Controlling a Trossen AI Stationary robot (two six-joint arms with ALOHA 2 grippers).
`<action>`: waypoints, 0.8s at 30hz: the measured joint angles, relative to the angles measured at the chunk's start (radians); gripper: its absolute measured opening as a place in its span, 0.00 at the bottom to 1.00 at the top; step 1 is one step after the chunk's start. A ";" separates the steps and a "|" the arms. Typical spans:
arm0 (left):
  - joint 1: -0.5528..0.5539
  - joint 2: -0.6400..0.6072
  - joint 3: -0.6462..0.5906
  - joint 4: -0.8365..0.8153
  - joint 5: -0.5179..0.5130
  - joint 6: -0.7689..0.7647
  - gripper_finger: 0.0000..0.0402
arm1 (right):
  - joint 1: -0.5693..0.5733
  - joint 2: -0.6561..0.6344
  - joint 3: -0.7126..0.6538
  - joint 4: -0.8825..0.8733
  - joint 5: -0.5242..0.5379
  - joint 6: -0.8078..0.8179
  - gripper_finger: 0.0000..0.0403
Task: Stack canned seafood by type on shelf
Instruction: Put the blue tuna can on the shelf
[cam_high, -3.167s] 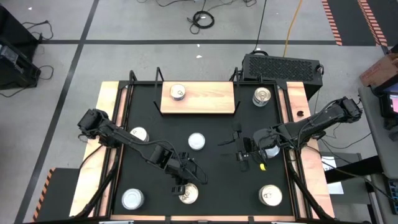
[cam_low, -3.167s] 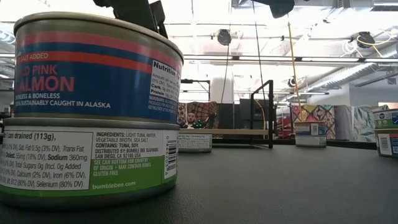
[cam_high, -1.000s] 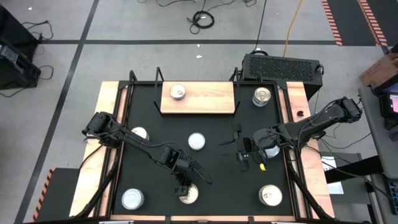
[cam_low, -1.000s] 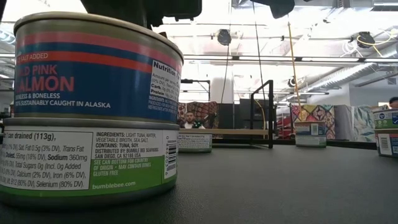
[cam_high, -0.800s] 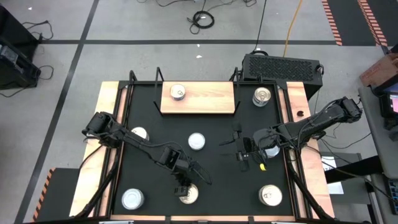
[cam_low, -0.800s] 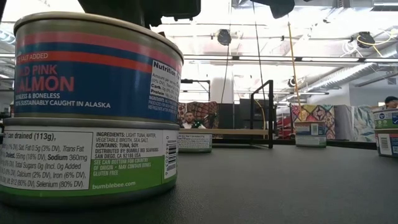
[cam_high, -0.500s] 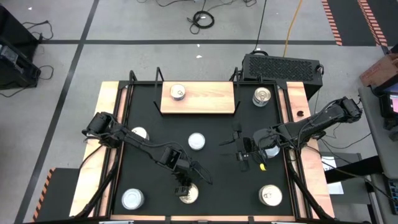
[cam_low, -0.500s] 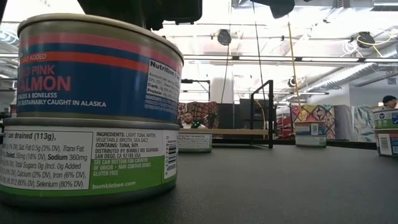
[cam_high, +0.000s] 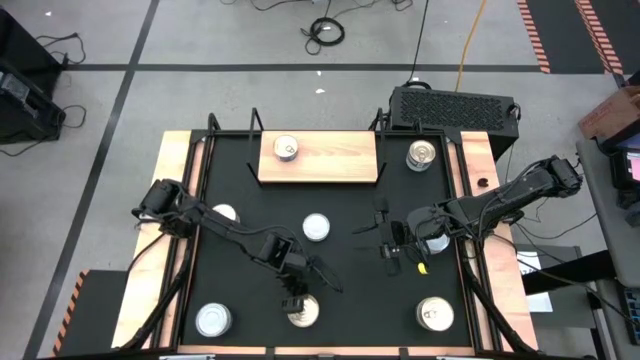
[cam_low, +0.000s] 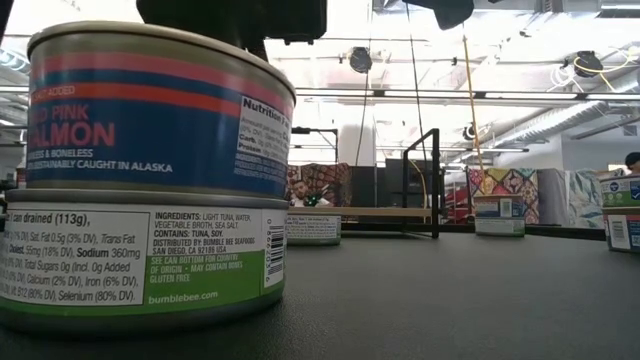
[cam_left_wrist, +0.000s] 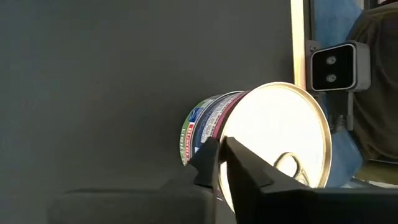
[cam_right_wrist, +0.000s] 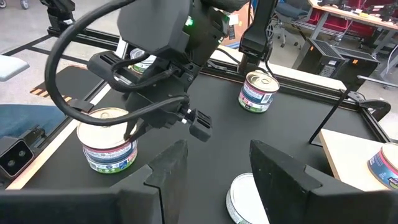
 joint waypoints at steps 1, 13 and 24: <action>0.006 0.000 0.000 0.000 0.018 0.000 0.02 | 0.000 0.000 0.000 0.000 0.000 0.000 0.42; 0.054 0.000 0.029 -0.021 0.098 0.011 0.00 | 0.000 0.000 0.000 -0.001 0.000 0.000 0.42; 0.138 -0.002 0.034 -0.012 0.179 0.059 0.00 | 0.000 -0.011 0.000 -0.055 0.000 -0.039 0.42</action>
